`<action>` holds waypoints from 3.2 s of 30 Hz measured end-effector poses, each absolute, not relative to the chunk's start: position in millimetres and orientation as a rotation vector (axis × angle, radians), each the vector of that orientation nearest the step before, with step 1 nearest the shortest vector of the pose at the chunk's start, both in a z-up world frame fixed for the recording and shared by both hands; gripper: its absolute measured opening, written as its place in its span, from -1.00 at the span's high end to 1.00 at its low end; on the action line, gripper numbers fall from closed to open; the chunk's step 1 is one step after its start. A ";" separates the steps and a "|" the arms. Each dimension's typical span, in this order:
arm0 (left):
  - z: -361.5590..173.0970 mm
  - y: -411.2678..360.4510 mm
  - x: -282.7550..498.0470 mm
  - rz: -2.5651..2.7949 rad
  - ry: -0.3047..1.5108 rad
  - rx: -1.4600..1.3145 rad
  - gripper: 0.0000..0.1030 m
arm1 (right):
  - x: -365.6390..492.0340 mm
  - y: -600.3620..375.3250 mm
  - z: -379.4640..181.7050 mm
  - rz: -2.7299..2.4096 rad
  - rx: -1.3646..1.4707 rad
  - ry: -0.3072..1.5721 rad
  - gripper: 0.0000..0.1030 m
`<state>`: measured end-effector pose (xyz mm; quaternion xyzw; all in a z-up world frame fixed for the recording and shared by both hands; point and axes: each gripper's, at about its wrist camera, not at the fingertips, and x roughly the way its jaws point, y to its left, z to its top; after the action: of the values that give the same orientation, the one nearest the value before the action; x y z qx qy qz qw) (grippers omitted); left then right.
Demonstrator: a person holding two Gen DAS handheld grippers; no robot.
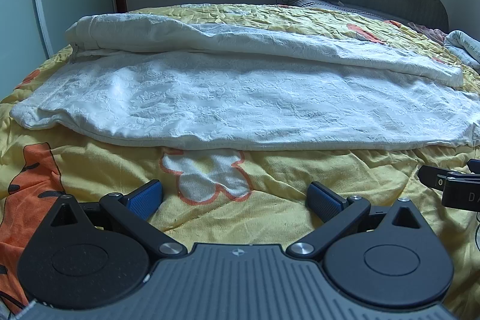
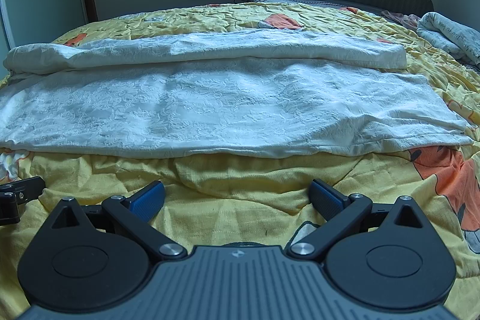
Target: Fold towel
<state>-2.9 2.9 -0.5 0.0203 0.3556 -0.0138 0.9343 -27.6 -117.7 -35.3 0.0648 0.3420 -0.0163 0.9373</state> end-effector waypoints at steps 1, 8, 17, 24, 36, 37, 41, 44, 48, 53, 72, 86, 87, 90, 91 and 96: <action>-0.3 3.1 -2.9 -0.028 0.728 0.042 -1.00 | -27.6 -117.6 -35.3 -0.033 0.132 0.699 -1.00; -0.8 2.4 -3.1 -0.027 0.727 0.042 -1.00 | -28.2 -117.6 -35.3 -0.033 0.132 0.698 -1.00; 1.5 3.8 -4.9 -0.036 0.727 0.044 -1.00 | -31.6 -117.6 -35.5 -0.027 0.129 0.699 -1.00; 1.1 7.1 -7.9 -0.061 0.732 0.059 -1.00 | -36.3 -118.5 -36.5 -0.008 0.114 0.681 -1.00; 0.7 5.8 -7.1 -0.041 0.727 0.056 -1.00 | -37.3 -119.8 -37.5 -0.012 0.118 0.677 -1.00; 0.9 6.0 -7.1 -0.037 0.728 0.056 -1.00 | -37.2 -119.5 -37.5 -0.013 0.118 0.677 -1.00; 1.2 5.4 -8.4 -0.018 0.730 0.056 -1.00 | -37.0 -119.4 -37.6 -0.012 0.118 0.676 -1.00; 1.0 3.8 -8.1 -0.009 0.731 0.053 -1.00 | -36.8 -119.5 -37.7 -0.012 0.118 0.676 -1.00; -0.2 3.0 -8.9 0.003 0.723 0.048 -1.00 | -36.7 -119.6 -37.8 -0.011 0.117 0.676 -1.00; -0.5 2.1 -9.4 0.003 0.724 0.047 -1.00 | -36.3 -118.9 -37.9 -0.011 0.117 0.676 -1.00; 88.4 73.4 8.4 0.078 0.448 0.137 -1.00 | -63.4 -167.6 40.6 0.009 -0.038 0.208 -1.00; 147.6 269.4 237.4 0.000 0.625 -0.279 -0.98 | 57.6 -145.7 101.8 0.171 -0.268 0.237 -1.00; 134.6 283.8 255.9 -0.037 0.683 -0.346 -0.96 | 64.7 -140.3 101.0 0.195 -0.261 0.252 -1.00; 103.3 310.2 295.7 -0.092 0.805 -0.474 -0.93 | 84.8 -126.3 98.2 0.272 -0.253 0.303 -1.00; 95.5 316.4 302.8 -0.081 0.822 -0.504 -0.92 | 91.7 -120.6 97.7 0.303 -0.256 0.320 -1.00; 65.3 335.2 337.7 -0.180 0.919 -0.612 -0.90 | 120.6 -96.3 89.8 0.362 -0.291 0.354 -1.00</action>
<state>337.7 335.2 65.3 -0.2902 0.4361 -0.0854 0.8475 120.6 -96.3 89.8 -0.1436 0.1743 0.1783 0.9577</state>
